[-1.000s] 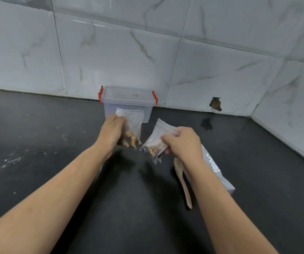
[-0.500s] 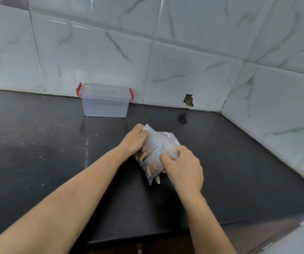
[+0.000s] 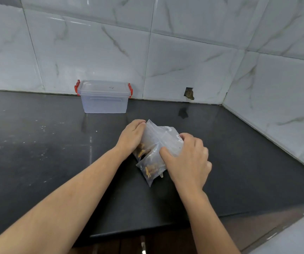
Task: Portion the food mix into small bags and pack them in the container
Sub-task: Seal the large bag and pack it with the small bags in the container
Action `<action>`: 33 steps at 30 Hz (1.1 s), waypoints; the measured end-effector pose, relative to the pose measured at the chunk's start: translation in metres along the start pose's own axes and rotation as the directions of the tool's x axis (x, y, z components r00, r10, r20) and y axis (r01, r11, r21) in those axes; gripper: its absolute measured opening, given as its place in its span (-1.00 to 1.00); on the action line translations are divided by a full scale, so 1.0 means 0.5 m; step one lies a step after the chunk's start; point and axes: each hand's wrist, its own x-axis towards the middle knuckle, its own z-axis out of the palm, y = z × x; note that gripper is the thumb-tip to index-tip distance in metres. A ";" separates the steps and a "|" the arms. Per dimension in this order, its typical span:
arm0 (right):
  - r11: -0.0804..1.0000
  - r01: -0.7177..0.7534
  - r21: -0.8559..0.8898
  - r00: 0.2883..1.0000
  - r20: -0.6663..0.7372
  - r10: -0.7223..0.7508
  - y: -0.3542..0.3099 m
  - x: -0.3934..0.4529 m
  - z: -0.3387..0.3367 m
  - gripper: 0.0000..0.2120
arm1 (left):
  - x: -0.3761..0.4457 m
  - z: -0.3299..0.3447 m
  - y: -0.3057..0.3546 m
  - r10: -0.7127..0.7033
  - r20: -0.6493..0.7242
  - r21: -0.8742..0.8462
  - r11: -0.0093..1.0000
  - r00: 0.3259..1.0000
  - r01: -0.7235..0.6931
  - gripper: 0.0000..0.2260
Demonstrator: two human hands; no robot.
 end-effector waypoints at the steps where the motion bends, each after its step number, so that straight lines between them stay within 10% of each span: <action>1: 0.999 0.034 -0.024 0.999 -0.030 -0.034 -0.006 0.001 0.000 -0.45 | 0.000 -0.007 0.001 0.007 -0.007 0.012 1.000 1.000 -0.007 -0.69; 12: 0.945 0.289 0.152 0.934 0.173 -0.314 -0.182 0.128 0.070 -0.60 | 0.029 -0.208 -0.029 -0.014 -0.278 0.109 0.993 0.961 0.046 -0.79; 22: 0.911 0.031 0.411 0.881 0.420 -0.219 -0.341 0.340 0.247 -0.59 | 0.162 -0.334 -0.092 -0.120 -0.485 0.060 0.984 0.866 0.170 -0.63; 33: 0.805 -0.305 0.509 0.832 0.553 -0.035 -0.374 0.431 0.301 -0.60 | 0.247 -0.336 -0.118 -0.255 -0.315 -0.164 0.963 0.914 0.212 -0.61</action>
